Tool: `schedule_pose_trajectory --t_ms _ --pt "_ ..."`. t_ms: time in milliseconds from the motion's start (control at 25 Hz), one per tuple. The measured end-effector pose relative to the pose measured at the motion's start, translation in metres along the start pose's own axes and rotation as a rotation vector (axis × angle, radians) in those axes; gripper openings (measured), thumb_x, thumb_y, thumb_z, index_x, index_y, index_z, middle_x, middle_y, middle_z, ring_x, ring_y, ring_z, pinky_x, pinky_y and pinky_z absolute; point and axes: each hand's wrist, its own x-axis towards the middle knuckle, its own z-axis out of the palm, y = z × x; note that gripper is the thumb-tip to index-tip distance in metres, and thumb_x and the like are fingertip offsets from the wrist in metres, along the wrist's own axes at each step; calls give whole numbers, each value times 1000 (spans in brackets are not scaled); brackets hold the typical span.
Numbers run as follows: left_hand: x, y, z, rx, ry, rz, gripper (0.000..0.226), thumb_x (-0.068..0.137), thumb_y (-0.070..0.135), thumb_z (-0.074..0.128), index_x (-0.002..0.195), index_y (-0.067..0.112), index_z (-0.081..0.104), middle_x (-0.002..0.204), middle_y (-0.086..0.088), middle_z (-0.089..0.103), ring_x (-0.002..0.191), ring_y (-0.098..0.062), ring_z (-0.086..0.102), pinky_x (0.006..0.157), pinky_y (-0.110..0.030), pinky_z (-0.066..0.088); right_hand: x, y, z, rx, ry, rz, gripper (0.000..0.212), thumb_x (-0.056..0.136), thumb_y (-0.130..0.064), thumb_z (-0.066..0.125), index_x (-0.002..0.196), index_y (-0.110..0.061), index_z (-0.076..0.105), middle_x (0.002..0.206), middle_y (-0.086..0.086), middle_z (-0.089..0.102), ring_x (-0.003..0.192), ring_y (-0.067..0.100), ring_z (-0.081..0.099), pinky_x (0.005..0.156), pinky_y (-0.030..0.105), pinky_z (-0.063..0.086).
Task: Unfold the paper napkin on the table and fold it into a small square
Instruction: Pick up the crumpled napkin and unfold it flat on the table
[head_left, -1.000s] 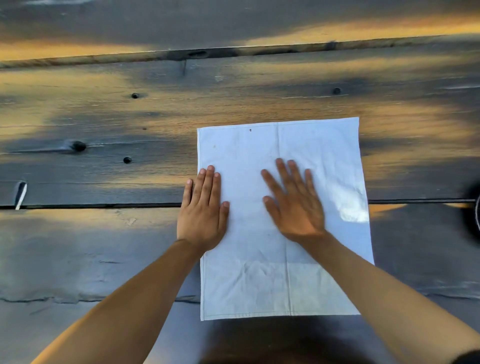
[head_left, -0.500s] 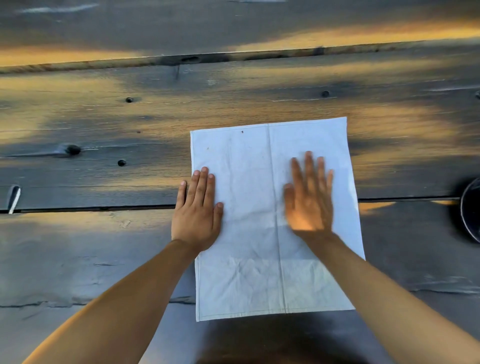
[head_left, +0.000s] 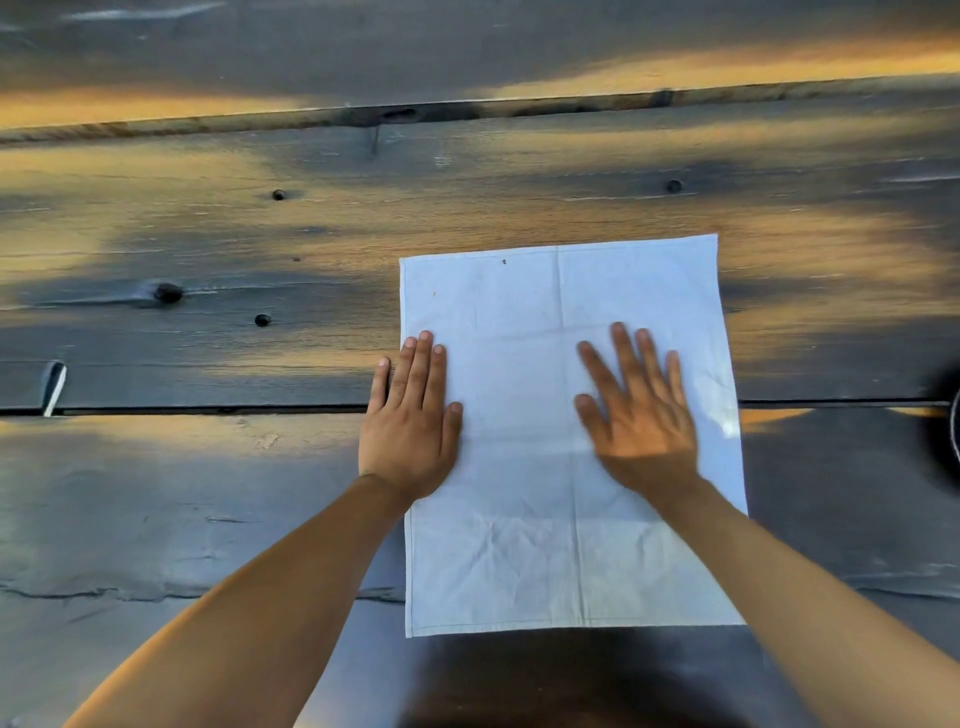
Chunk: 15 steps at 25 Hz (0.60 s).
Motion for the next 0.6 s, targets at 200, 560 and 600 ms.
schedule_pose_trajectory --t_ms 200,560,600 --pt "-1 0 1 8 2 -2 67 104 40 24 160 8 4 169 -8 -1 156 -23 -5 126 -51 7 -6 50 -12 9 -131 129 63 101 -49 38 159 -30 22 169 3 9 156 25 5 126 48 12" --pt "-18 5 -10 -186 71 -37 67 104 41 22 159 5 11 169 -10 1 157 -21 -4 126 -52 5 -7 -2 -22 90 -150 247 58 103 -42 27 156 -17 32 166 13 19 154 38 11 123 58 11" --pt "-32 10 -10 -202 97 -18 65 104 39 24 158 4 14 169 -11 5 157 -22 -1 126 -51 6 -13 -23 -23 115 -108 214 57 104 -39 30 155 -16 34 166 13 21 154 38 14 123 58 12"
